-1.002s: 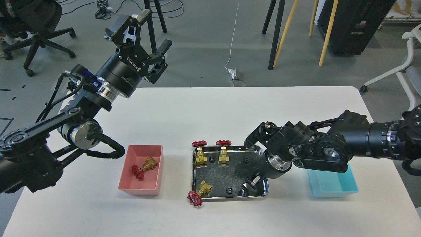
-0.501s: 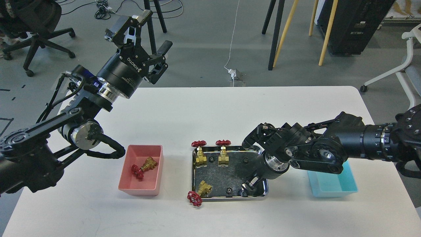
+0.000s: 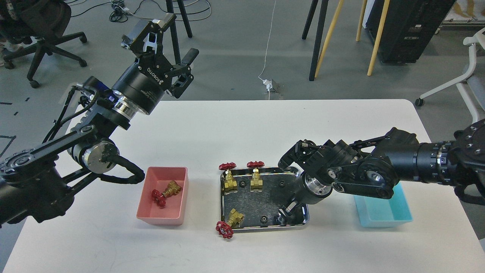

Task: Place valve in pink box and gear in blue box
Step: 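Lower the right gripper and grasp a small black gear on the tray, then carry the black gear over the blue box and open the right gripper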

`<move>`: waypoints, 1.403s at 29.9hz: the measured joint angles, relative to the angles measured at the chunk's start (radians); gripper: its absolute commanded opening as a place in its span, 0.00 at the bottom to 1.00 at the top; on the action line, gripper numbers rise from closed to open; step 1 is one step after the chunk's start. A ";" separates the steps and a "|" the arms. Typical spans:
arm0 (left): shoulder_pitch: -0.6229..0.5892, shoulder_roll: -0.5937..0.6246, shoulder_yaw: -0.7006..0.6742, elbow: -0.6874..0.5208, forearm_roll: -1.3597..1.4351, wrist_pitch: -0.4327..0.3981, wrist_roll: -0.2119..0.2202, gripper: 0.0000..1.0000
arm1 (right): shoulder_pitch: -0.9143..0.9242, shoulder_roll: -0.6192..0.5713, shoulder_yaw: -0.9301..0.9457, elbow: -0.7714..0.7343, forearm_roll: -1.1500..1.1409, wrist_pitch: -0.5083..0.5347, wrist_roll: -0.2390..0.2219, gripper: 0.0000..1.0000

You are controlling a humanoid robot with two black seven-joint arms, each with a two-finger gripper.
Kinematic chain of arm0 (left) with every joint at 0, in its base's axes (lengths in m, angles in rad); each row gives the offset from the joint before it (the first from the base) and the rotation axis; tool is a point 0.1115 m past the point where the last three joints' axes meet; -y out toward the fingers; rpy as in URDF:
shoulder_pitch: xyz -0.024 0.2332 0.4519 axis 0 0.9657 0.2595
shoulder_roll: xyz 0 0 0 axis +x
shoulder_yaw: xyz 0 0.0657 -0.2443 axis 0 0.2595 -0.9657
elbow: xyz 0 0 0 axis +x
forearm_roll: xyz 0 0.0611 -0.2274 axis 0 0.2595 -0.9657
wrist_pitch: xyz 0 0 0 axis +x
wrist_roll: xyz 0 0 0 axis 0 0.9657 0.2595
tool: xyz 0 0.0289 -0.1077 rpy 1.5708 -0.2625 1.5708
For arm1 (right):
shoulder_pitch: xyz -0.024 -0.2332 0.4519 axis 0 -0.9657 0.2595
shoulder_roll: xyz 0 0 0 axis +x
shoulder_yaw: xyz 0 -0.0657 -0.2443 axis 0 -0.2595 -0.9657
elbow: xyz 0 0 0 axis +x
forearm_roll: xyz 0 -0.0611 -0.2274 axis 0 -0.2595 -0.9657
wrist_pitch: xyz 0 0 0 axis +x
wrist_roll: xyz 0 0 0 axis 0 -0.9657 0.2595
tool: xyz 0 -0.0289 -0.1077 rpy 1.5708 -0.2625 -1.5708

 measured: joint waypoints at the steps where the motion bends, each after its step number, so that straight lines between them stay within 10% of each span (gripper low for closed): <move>1: 0.000 0.000 0.000 0.000 0.000 0.000 0.000 0.89 | 0.000 0.000 0.000 0.000 0.000 0.000 0.000 0.17; 18: 0.004 -0.004 0.001 0.000 0.000 0.000 0.000 0.89 | 0.084 -0.032 0.068 0.032 0.016 0.000 -0.001 0.06; 37: 0.004 -0.071 0.012 0.011 0.004 0.001 0.000 0.89 | 0.053 -0.751 0.105 0.334 -0.138 0.000 -0.009 0.08; 42: 0.008 -0.073 0.015 0.010 0.004 0.001 0.000 0.89 | 0.019 -0.786 0.109 0.334 -0.148 0.000 -0.009 0.48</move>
